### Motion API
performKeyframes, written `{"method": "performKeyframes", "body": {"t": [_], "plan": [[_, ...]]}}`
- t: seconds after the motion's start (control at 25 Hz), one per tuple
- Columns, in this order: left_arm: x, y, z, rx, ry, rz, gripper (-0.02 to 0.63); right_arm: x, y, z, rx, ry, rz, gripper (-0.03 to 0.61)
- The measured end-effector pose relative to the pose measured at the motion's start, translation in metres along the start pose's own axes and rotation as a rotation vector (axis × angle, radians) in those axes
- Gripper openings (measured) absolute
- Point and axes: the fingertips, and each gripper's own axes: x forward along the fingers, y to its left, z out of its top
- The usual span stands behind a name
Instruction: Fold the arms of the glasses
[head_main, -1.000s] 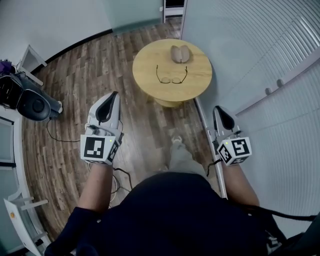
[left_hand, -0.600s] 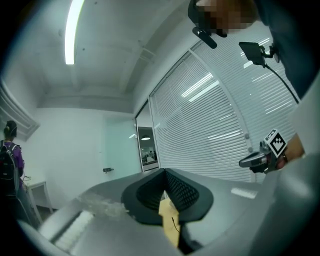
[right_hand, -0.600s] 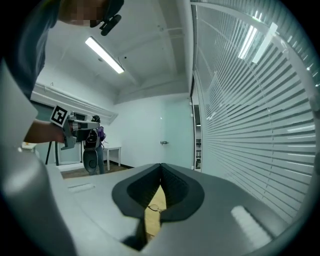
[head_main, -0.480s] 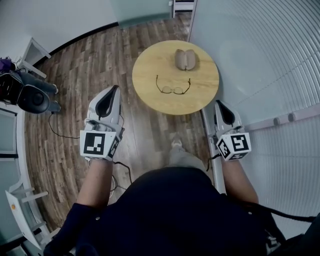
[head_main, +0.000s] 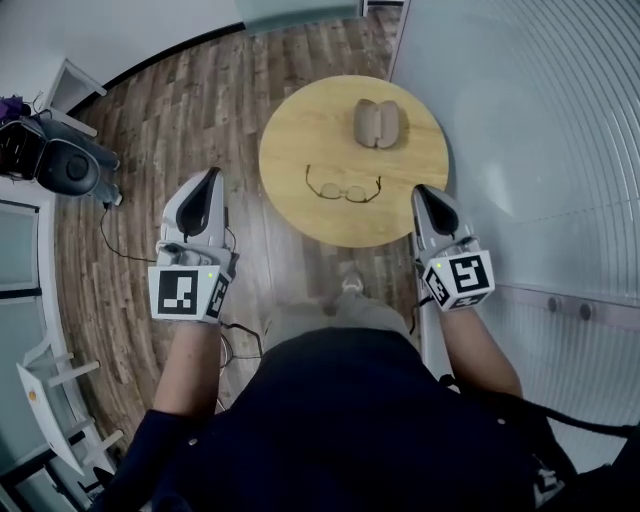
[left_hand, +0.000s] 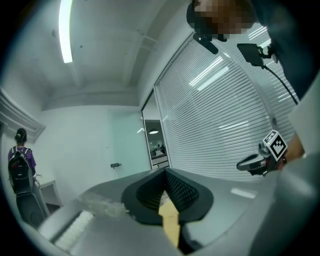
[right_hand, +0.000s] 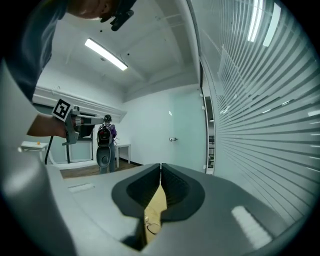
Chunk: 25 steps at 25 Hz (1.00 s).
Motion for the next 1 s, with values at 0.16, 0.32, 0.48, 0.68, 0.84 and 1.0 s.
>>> {"method": "performKeyframes", "body": {"t": [0.16, 0.32, 0.48, 0.68, 0.84, 1.0], "plan": [[0.027, -0.001, -0.027, -0.021, 0.038, -0.020, 0.002, 0.023, -0.009, -0.015, 0.018, 0.023, 0.003, 0.032], [0.048, 0.002, -0.051, -0.034, 0.064, -0.068, 0.002, 0.041, -0.008, -0.022, 0.010, 0.037, -0.010, 0.038], [0.069, -0.004, -0.092, -0.049, 0.112, -0.131, 0.002, 0.053, -0.010, -0.052, 0.034, 0.076, -0.053, 0.041], [0.090, -0.011, -0.127, -0.057, 0.159, -0.182, 0.002, 0.069, -0.012, -0.086, 0.072, 0.120, -0.081, 0.046], [0.106, -0.014, -0.144, -0.045, 0.184, -0.216, 0.002, 0.081, -0.019, -0.107, 0.088, 0.141, -0.092, 0.049], [0.119, -0.013, -0.161, -0.054, 0.199, -0.222, 0.002, 0.091, -0.027, -0.132, 0.103, 0.173, -0.102, 0.055]]}}
